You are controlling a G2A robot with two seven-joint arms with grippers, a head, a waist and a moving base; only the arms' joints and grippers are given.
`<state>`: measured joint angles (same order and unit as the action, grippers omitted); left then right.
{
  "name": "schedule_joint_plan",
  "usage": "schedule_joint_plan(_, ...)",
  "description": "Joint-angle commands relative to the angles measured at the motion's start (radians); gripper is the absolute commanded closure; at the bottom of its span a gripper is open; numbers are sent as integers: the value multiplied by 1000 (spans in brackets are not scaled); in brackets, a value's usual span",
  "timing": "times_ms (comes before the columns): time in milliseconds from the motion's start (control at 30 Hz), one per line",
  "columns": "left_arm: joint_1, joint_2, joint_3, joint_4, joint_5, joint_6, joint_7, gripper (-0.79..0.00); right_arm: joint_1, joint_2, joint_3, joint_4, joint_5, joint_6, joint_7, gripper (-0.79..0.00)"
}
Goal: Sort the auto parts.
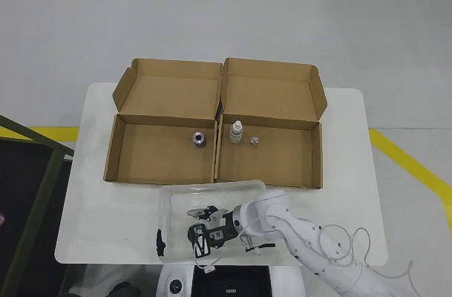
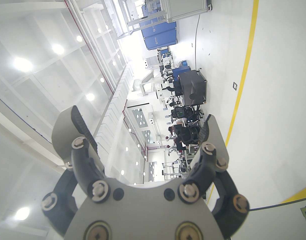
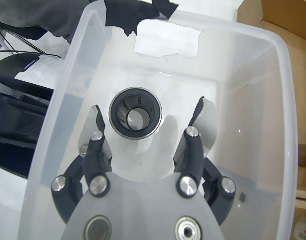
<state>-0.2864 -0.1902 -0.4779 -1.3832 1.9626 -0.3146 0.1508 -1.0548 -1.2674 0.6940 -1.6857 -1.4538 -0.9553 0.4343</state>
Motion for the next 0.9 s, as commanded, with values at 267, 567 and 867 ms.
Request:
schedule_joint_plan(267,0,0,0,0,0,0,0,-785,37,-18,-47,59,9,29,-14,-465)
schedule_joint_plan(567,0,0,0,0,0,0,0,-785,49,-23,-53,92,55,26,-62,0)
schedule_joint_plan(867,0,0,0,0,0,0,0,-785,58,-20,-32,71,94,16,-104,0)
